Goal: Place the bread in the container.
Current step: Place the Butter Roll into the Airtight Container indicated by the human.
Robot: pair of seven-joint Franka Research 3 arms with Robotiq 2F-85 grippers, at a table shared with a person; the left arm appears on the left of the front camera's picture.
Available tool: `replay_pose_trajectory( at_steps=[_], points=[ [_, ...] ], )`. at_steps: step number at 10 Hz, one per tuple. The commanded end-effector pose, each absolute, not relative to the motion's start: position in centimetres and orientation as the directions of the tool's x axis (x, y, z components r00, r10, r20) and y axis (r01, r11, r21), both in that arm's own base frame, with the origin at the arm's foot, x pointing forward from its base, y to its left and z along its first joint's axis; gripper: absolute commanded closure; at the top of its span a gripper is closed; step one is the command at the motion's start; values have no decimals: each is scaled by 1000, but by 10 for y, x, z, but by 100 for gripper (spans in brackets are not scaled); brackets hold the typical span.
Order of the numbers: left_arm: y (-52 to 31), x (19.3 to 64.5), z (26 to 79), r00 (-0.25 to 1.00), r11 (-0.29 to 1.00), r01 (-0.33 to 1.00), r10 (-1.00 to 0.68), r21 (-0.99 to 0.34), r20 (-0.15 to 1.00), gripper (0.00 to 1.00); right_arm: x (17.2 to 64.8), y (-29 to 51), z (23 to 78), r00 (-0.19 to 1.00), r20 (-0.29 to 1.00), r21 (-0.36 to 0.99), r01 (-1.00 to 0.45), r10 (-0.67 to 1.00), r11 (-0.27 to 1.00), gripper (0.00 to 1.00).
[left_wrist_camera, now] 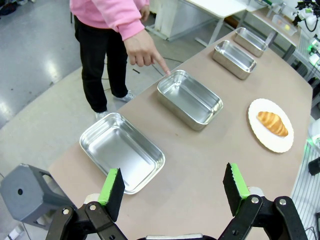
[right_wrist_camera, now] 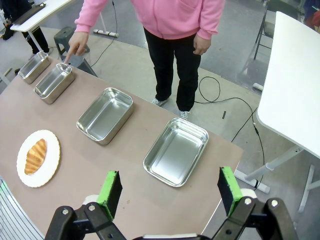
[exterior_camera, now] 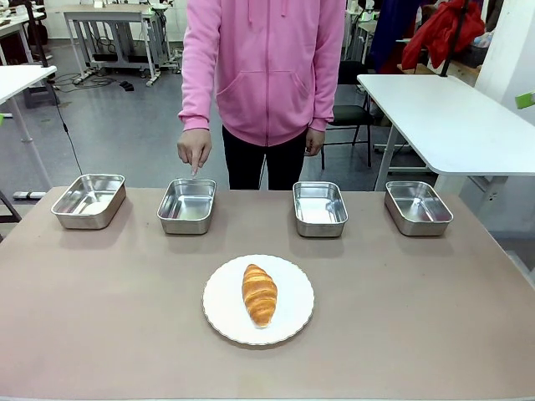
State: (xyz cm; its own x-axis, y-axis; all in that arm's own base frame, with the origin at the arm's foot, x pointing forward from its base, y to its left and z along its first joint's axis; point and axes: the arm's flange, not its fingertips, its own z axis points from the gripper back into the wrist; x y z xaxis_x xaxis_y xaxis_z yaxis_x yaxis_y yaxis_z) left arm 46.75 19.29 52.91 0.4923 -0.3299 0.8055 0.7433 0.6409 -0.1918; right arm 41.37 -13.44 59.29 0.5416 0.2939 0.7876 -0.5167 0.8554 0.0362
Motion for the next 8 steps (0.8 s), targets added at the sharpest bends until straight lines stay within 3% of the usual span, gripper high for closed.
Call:
replay_pose_trajectory(
  at_steps=[1, 8],
  points=[
    [194, 467, 528, 483, 635, 751, -341, -181, 807, 0, 415, -135, 592, 525, 798, 36, -530, 295, 847, 0],
    [194, 467, 528, 483, 635, 751, -341, -181, 807, 0, 415, -135, 592, 525, 798, 36, -530, 295, 847, 0]
  ],
)
